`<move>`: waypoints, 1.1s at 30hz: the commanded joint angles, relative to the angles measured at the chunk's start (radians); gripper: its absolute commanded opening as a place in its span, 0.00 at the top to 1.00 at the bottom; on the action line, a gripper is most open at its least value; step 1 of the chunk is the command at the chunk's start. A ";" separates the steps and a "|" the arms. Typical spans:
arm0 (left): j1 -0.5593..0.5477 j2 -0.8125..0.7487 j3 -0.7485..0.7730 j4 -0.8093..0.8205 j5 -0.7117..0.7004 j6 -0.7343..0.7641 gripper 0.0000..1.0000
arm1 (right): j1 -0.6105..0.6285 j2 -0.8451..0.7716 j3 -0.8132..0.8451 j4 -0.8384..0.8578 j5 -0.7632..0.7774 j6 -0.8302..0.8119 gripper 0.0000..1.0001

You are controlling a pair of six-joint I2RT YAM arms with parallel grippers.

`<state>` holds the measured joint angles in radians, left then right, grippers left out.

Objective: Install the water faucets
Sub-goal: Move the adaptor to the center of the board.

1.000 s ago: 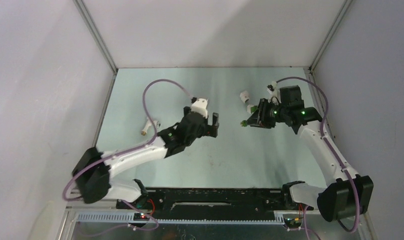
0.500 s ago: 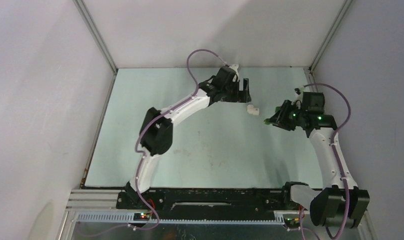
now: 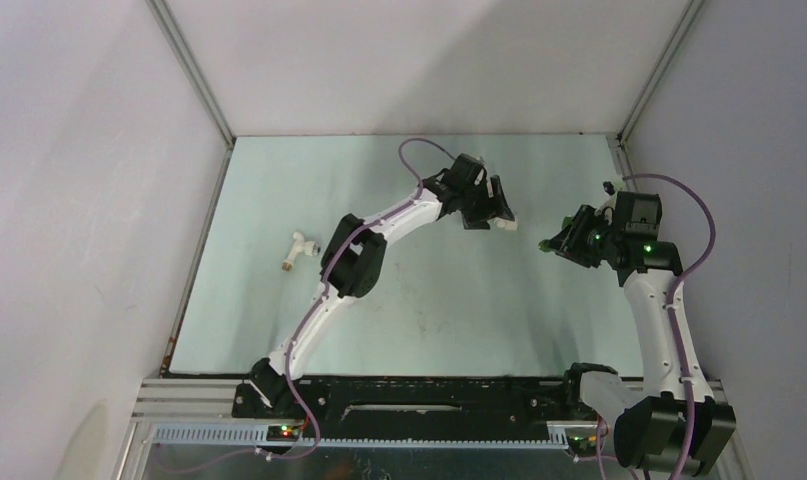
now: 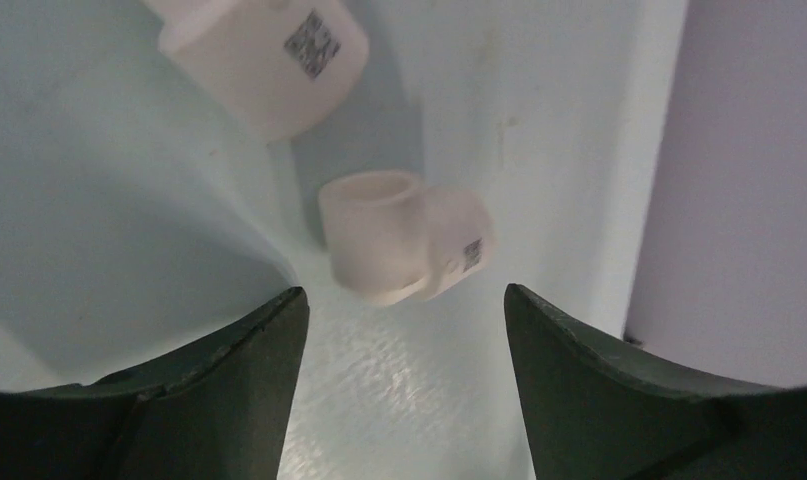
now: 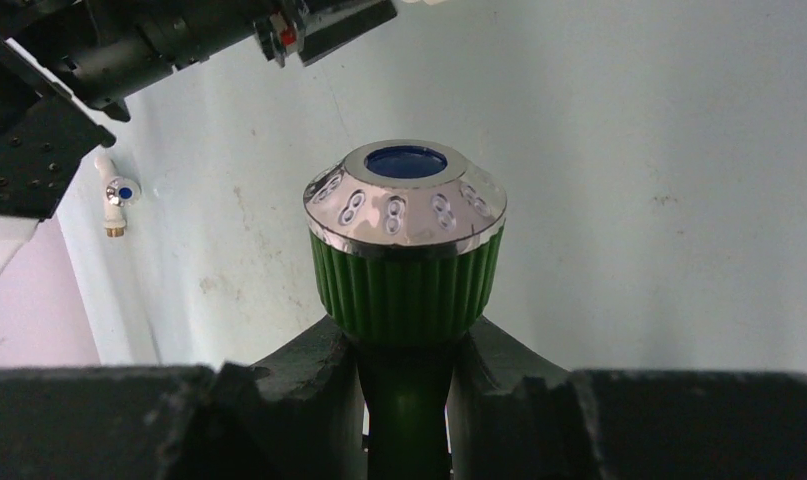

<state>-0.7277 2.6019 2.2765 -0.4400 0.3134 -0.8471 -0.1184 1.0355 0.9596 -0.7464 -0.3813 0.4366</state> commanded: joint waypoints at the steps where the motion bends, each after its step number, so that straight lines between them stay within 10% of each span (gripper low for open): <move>1: 0.010 0.042 0.045 0.113 0.048 -0.150 0.20 | -0.004 -0.011 0.002 0.020 -0.028 0.005 1.00; 7: 0.031 0.099 0.009 0.208 0.063 -0.292 0.26 | -0.004 -0.011 0.001 0.007 -0.027 -0.010 1.00; 12: 0.049 0.113 -0.041 0.296 0.113 -0.390 0.53 | -0.004 -0.005 -0.002 0.012 -0.032 -0.009 1.00; 20: 0.054 0.027 -0.106 0.228 0.100 -0.241 0.78 | -0.004 0.018 -0.002 0.026 -0.043 -0.008 1.00; 33: 0.056 -0.369 -0.725 0.306 0.099 -0.021 0.98 | -0.001 0.074 -0.003 0.070 -0.085 -0.020 1.00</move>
<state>-0.6754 2.3764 1.7088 -0.1226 0.4435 -0.9775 -0.1200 1.0946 0.9516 -0.7254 -0.4343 0.4351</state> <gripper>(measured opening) 0.035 0.316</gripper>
